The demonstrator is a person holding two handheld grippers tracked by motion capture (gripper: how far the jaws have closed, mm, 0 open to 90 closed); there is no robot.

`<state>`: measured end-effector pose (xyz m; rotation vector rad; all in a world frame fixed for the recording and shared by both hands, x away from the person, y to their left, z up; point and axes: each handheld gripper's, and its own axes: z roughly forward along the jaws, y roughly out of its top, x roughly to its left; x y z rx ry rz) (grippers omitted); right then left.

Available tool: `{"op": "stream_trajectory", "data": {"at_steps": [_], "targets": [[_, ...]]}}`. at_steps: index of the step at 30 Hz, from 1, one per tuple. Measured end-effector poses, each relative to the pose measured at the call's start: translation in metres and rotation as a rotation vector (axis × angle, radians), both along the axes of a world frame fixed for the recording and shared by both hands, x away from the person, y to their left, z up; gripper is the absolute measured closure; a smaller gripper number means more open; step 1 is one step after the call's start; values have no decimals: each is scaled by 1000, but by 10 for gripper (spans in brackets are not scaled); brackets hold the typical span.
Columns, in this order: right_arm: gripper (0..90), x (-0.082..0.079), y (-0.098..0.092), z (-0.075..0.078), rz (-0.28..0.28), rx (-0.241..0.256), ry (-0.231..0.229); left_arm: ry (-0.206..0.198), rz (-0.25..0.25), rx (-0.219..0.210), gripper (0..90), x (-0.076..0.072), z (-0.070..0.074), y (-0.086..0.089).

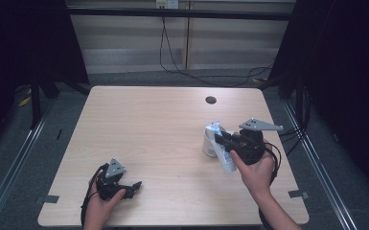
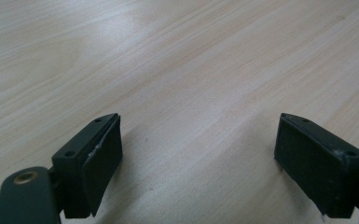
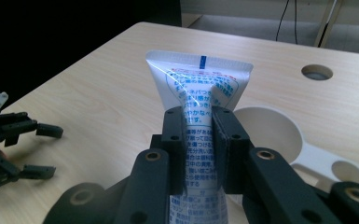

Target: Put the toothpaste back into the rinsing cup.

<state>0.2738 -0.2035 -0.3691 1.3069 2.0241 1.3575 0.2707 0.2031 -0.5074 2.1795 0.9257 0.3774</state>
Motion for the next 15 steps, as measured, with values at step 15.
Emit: {"op": "stream_trajectory", "data": {"at_steps": [15], "targets": [[761, 19, 3, 5, -34, 15, -52, 0, 0, 0, 149, 0, 0, 0]]}}
